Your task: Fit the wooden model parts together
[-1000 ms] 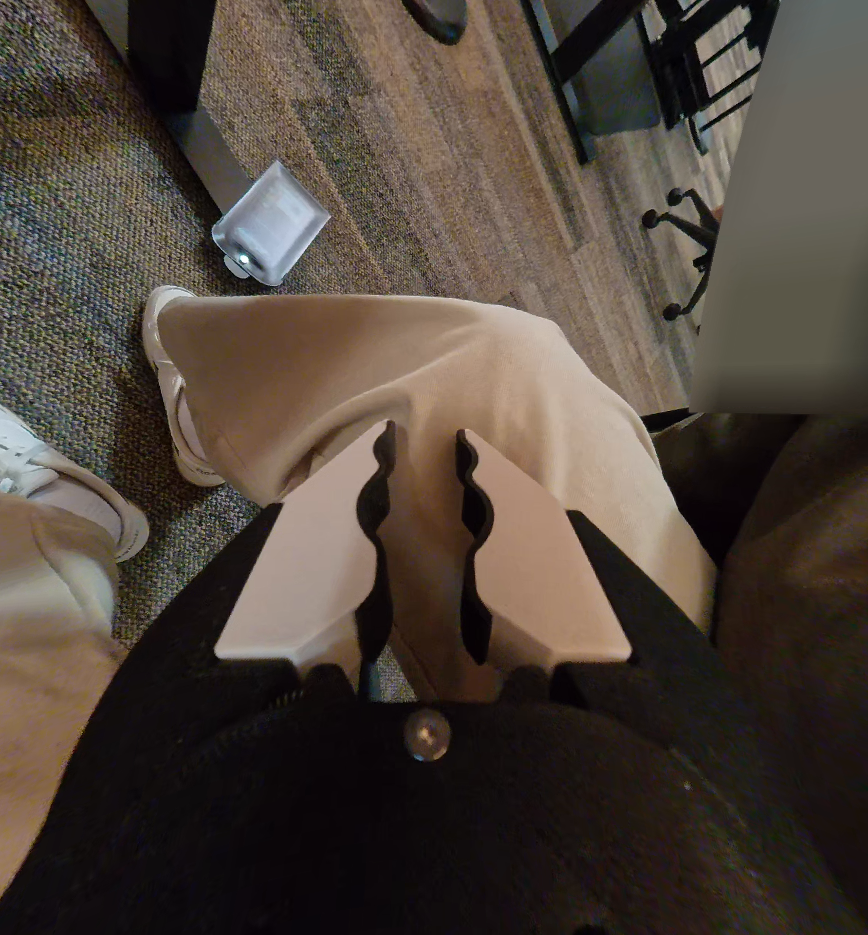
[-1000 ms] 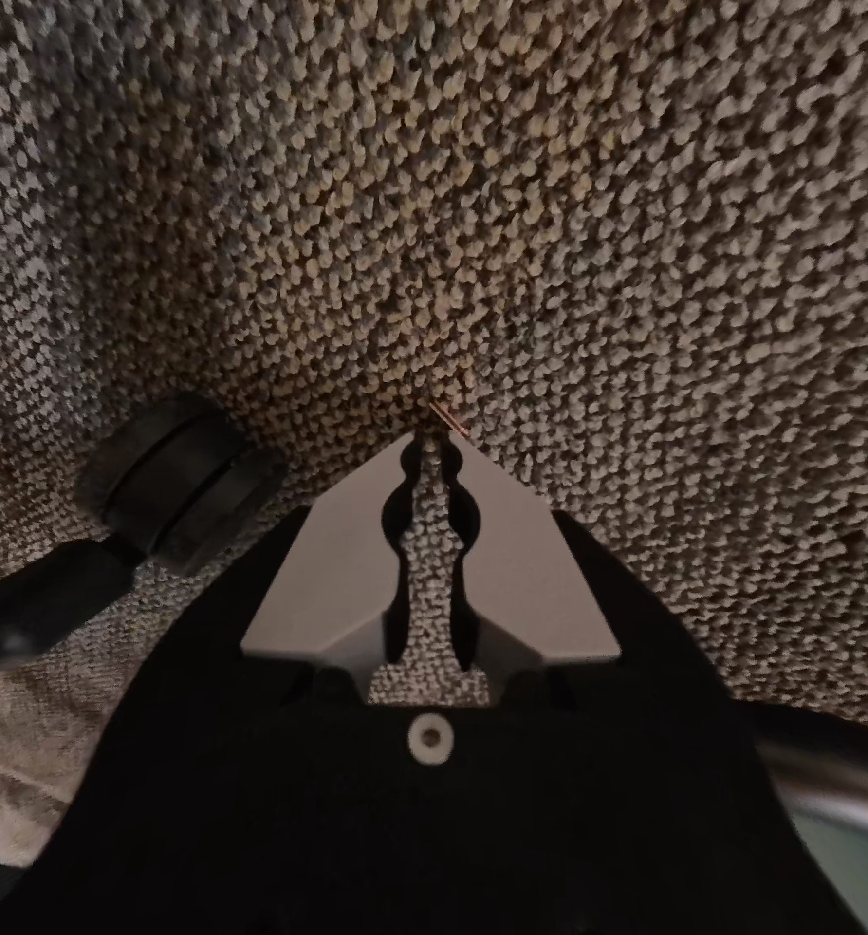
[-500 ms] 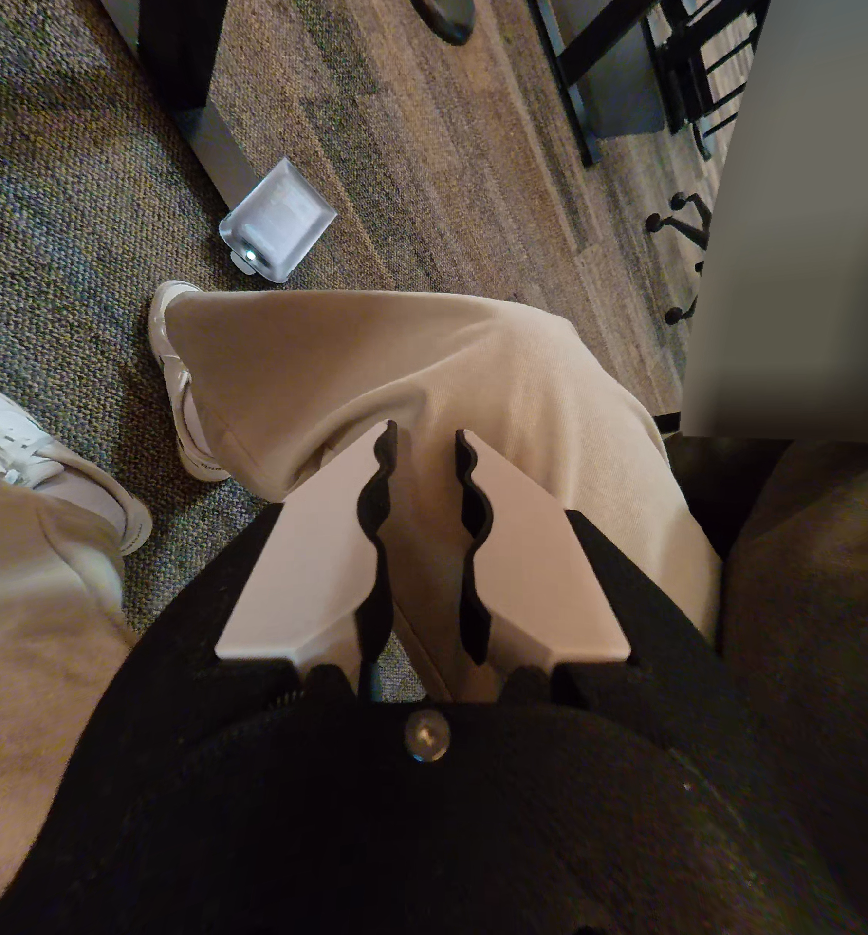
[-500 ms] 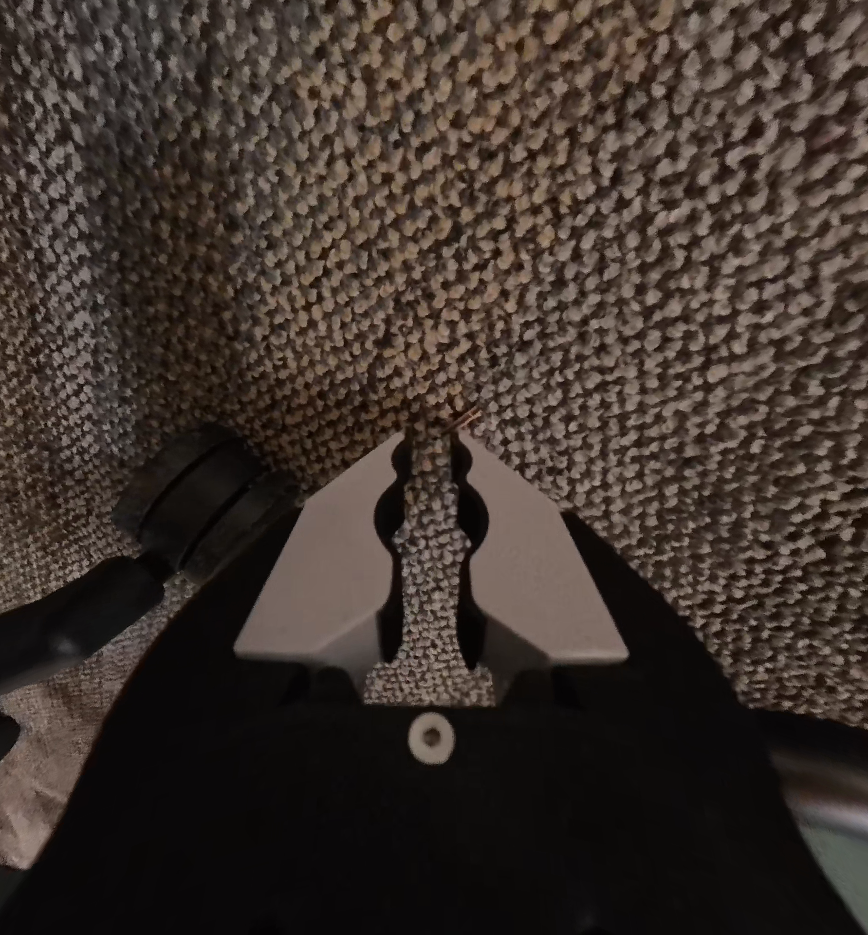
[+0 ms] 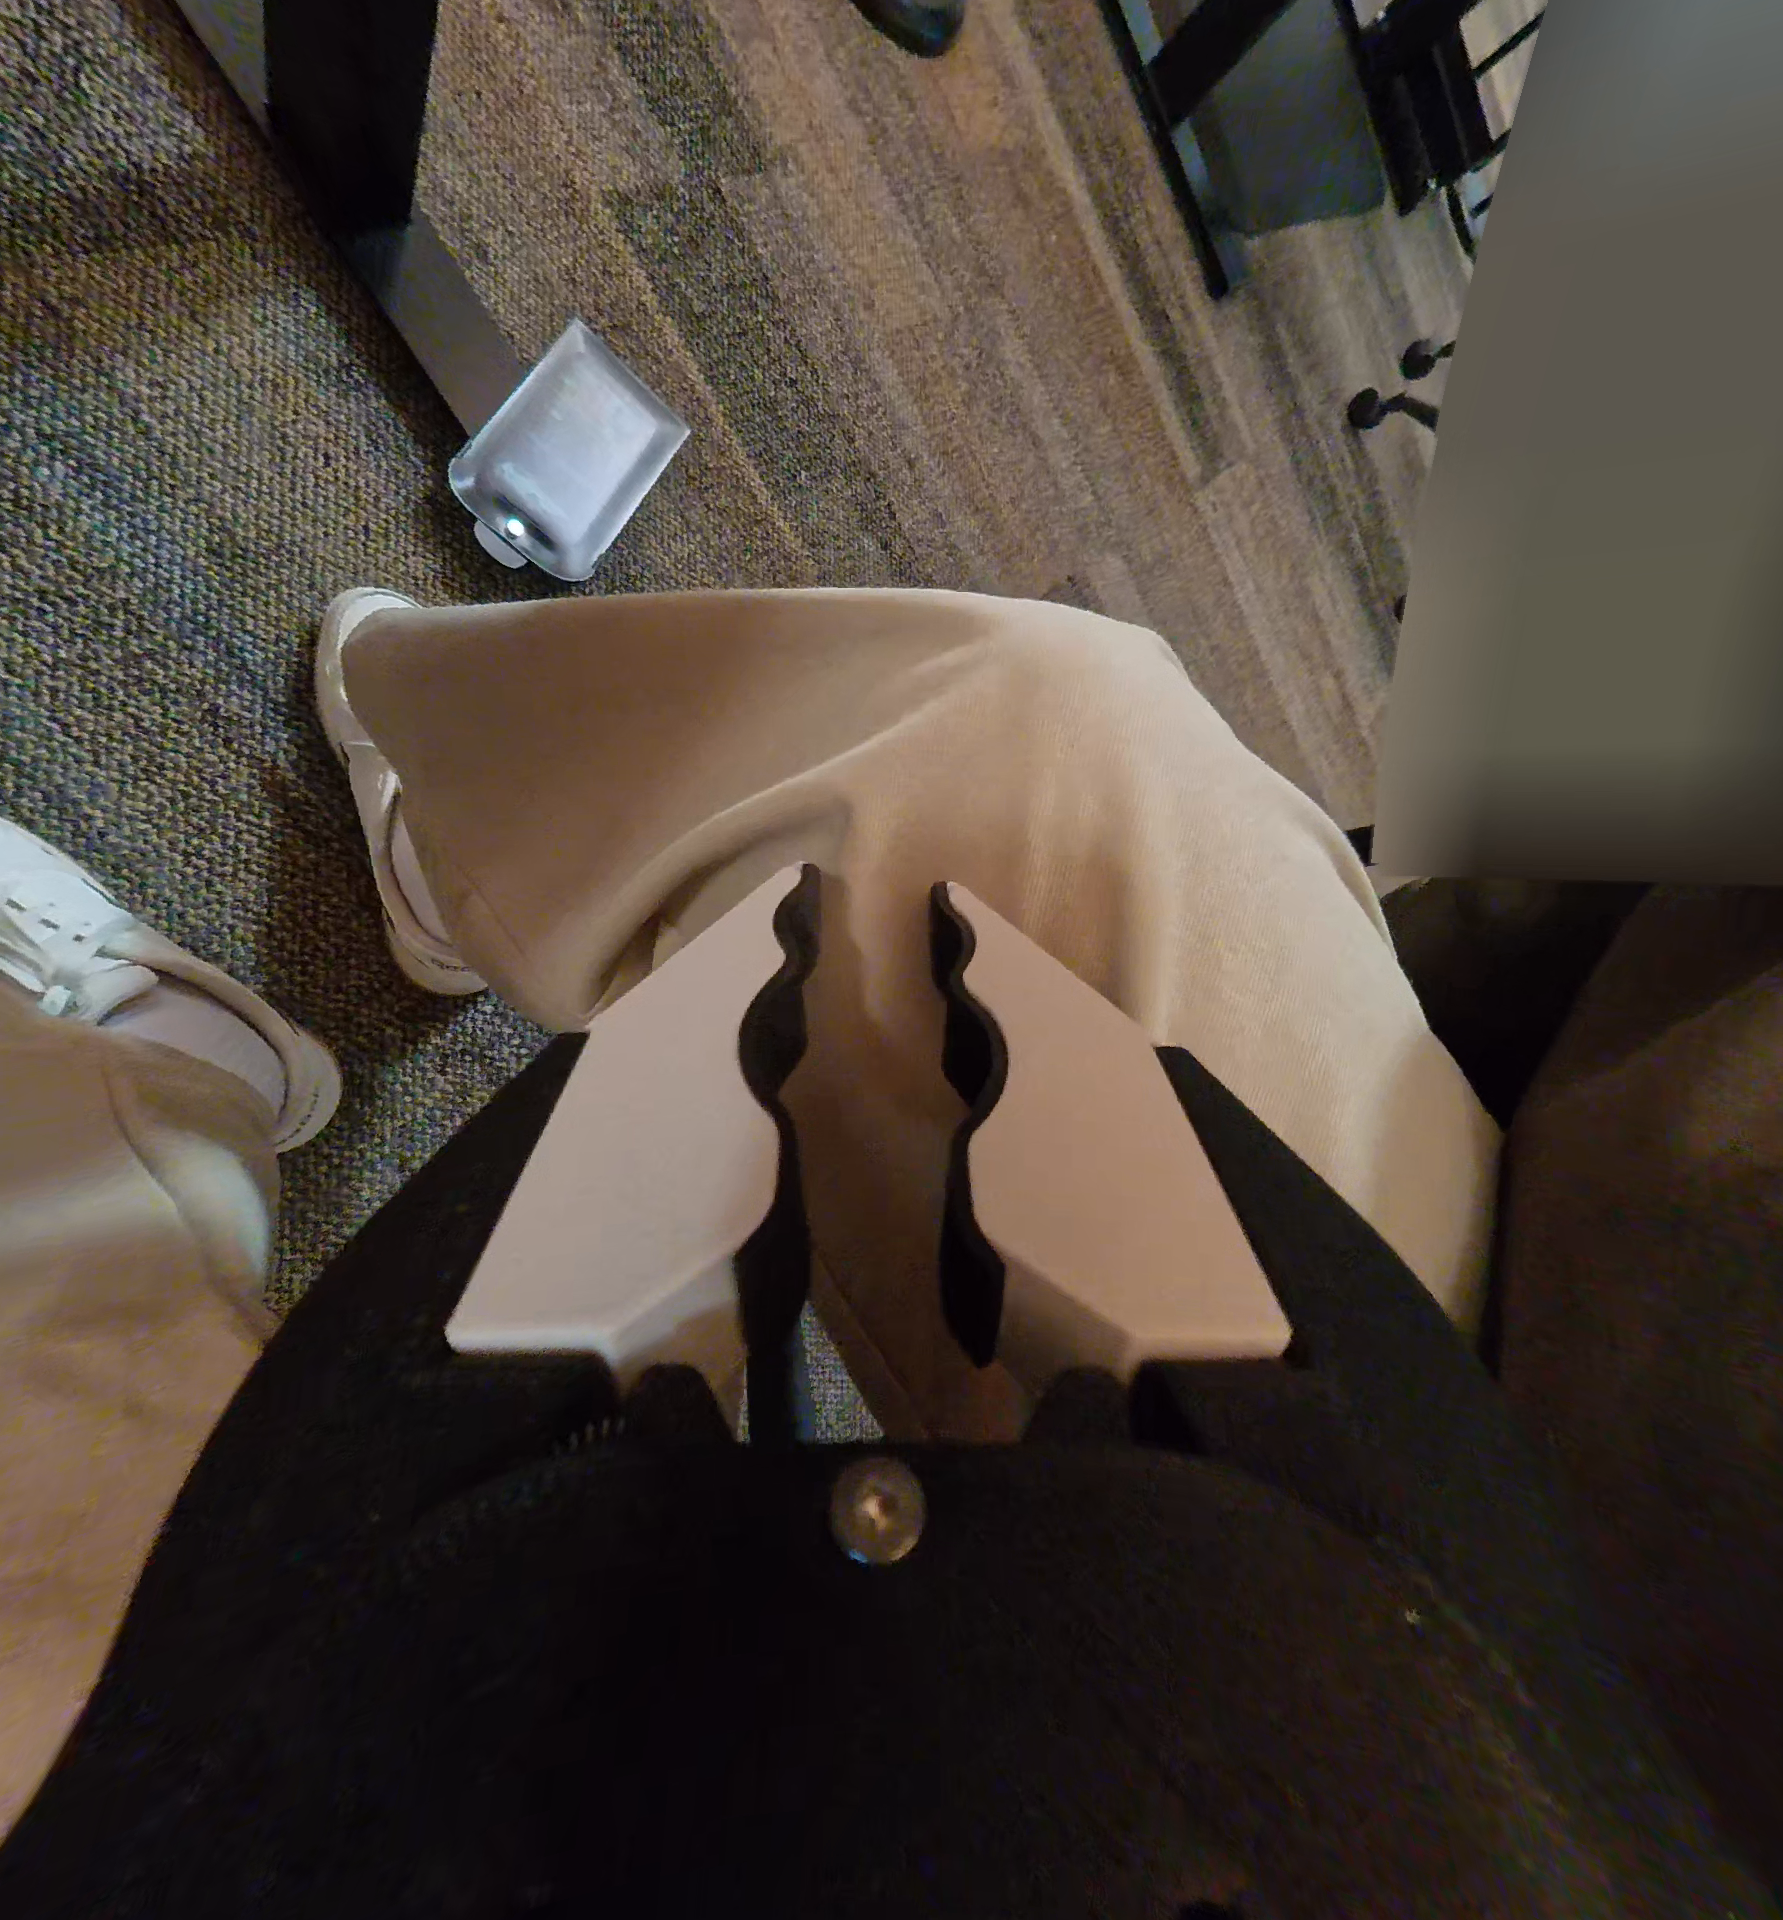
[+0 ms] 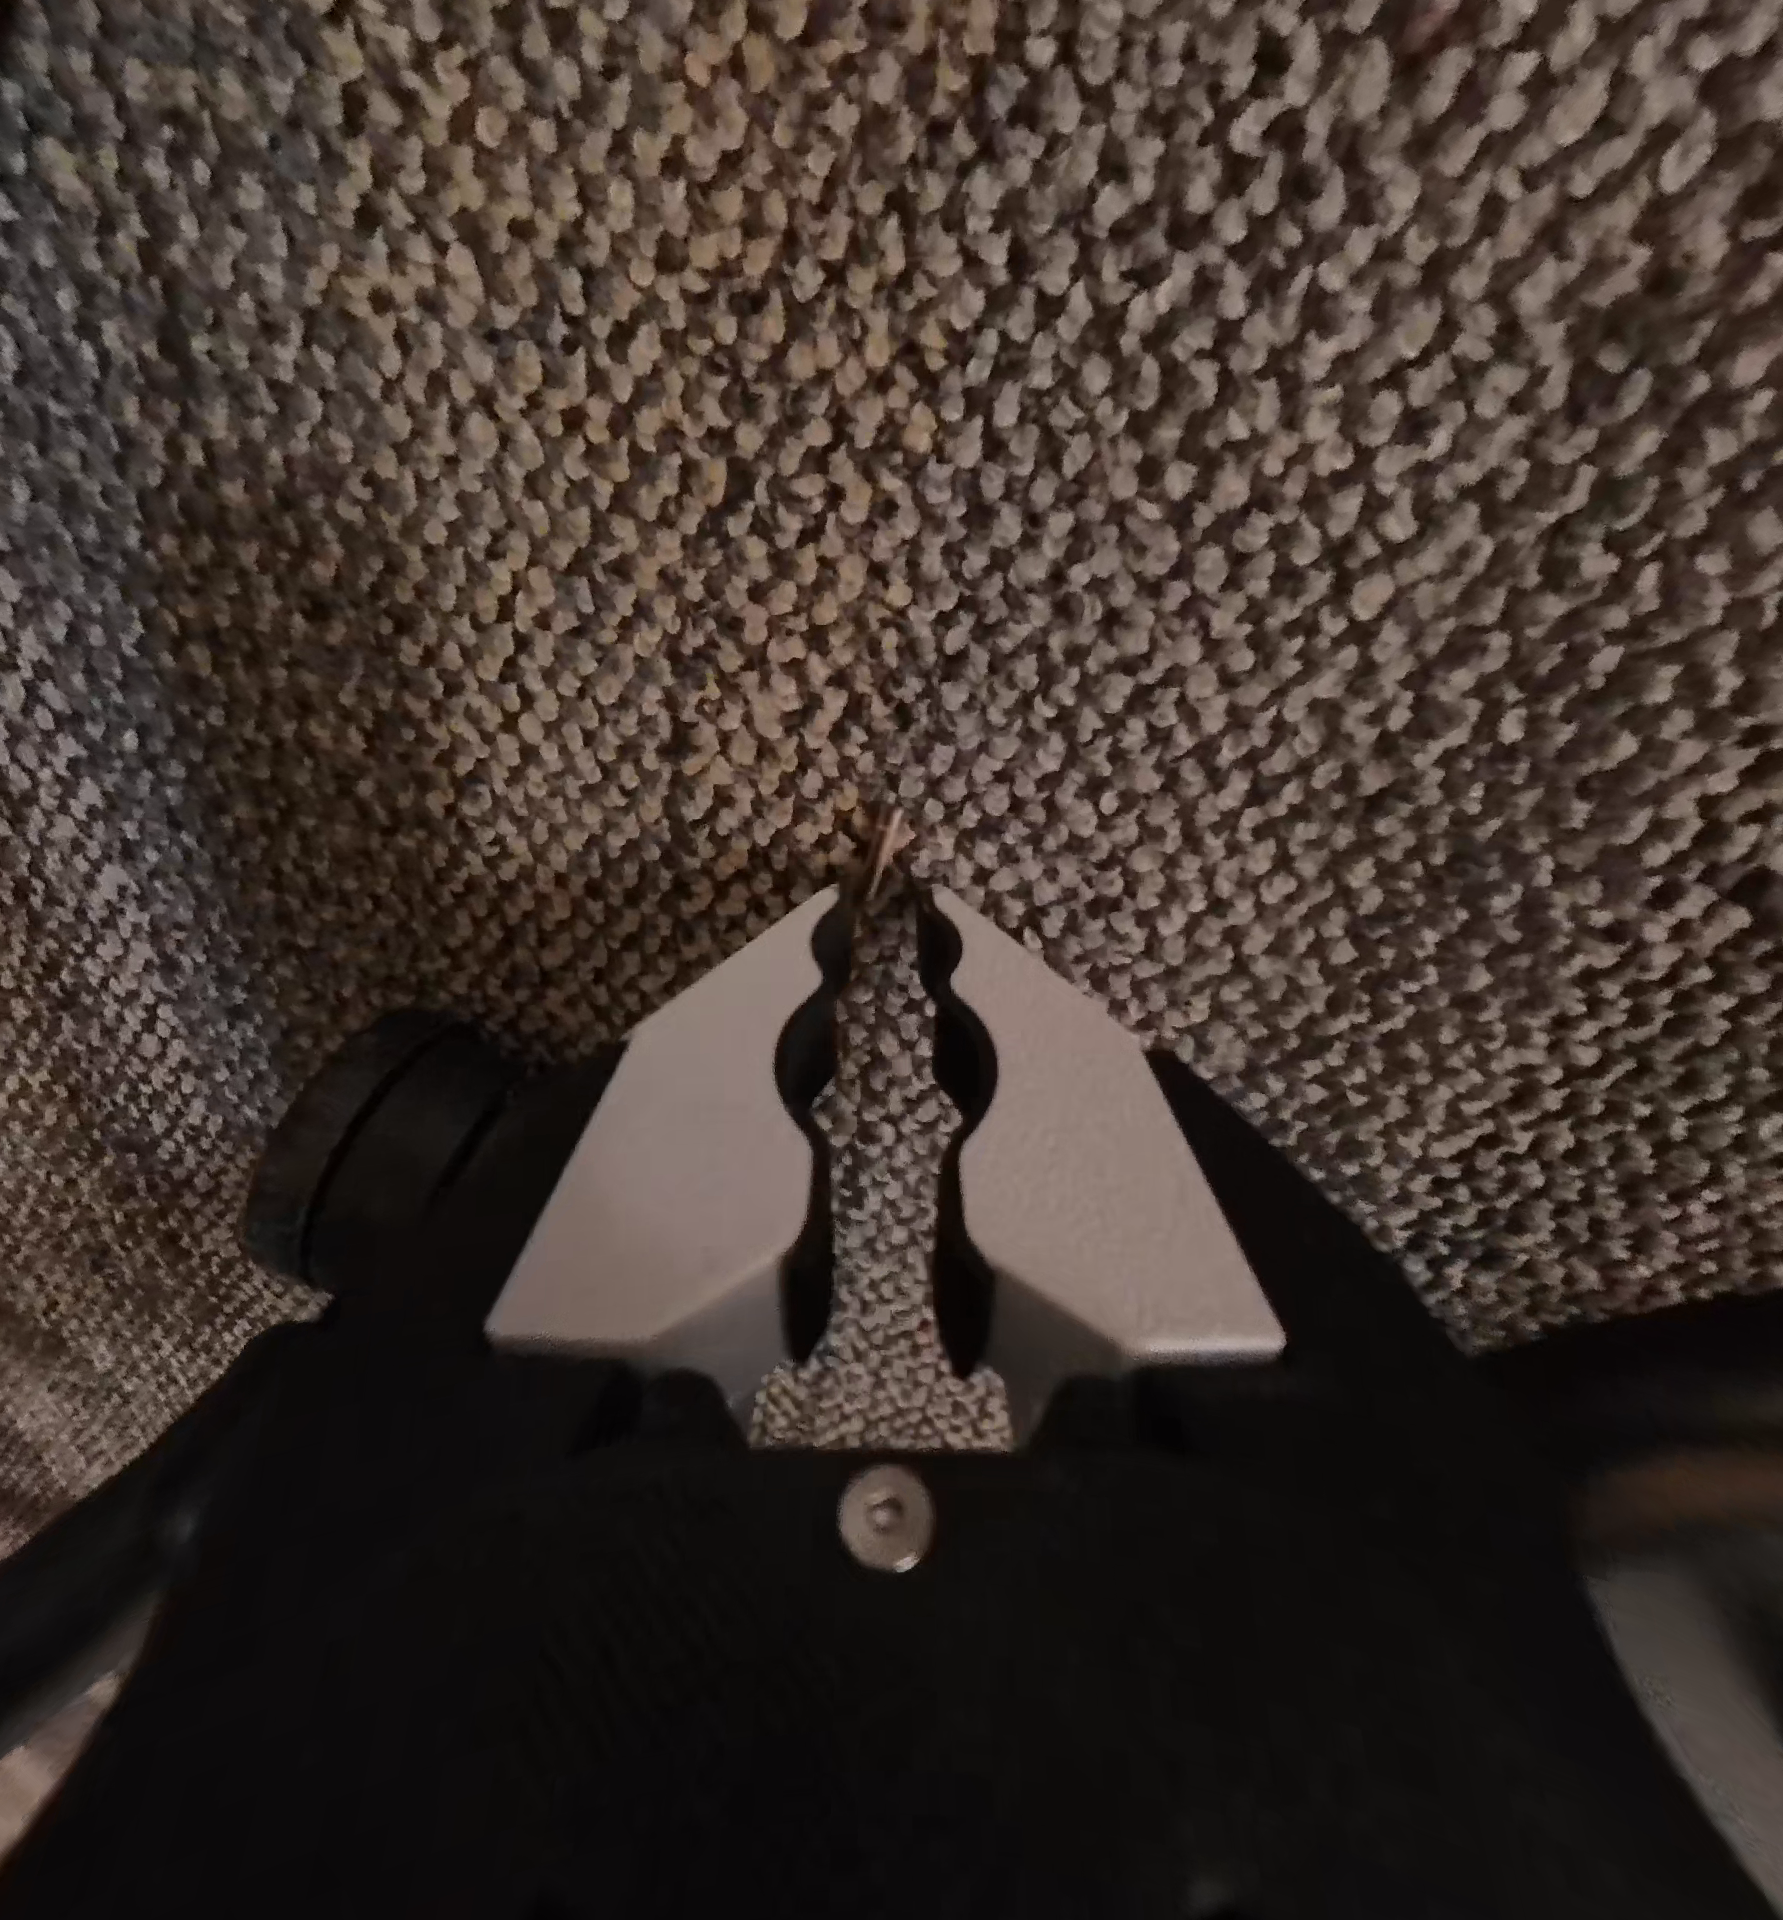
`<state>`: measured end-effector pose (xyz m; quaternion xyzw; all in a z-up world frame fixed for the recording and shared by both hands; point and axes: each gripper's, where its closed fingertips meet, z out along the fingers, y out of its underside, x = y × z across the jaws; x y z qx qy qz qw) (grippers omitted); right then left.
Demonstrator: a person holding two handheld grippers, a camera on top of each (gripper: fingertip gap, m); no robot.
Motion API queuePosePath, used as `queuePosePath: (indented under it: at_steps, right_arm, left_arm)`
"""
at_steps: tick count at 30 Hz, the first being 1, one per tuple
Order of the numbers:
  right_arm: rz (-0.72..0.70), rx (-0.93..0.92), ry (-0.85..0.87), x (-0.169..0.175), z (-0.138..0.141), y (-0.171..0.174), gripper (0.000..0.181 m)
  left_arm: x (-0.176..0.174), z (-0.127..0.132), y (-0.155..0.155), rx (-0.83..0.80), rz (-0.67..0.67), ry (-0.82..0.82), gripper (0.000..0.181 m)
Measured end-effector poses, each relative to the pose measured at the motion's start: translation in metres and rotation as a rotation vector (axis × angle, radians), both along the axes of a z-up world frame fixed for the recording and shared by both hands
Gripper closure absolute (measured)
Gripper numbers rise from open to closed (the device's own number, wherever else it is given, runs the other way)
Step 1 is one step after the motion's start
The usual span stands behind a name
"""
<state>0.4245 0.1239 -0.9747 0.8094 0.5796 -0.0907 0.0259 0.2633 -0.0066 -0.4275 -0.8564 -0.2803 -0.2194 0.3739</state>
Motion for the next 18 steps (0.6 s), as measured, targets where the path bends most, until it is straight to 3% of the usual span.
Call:
queuePosePath:
  at_steps: [12,14,18]
  right_arm:
    - [-0.050,0.045,0.003,-0.0076,0.0007,-0.0018,0.164]
    - [-0.075,0.072,-0.014,-0.0053,-0.0020,0.0028,0.175]
    - [-0.094,0.092,-0.019,-0.0040,-0.0032,0.0053,0.180]
  left_arm:
    - [-0.0054,-0.0061,-0.0029,-0.012,0.014,-0.002,0.163]
    - [-0.0051,-0.0086,-0.0013,-0.012,0.009,-0.006,0.163]
    - [-0.0061,-0.0079,0.0017,-0.004,0.013,-0.011,0.163]
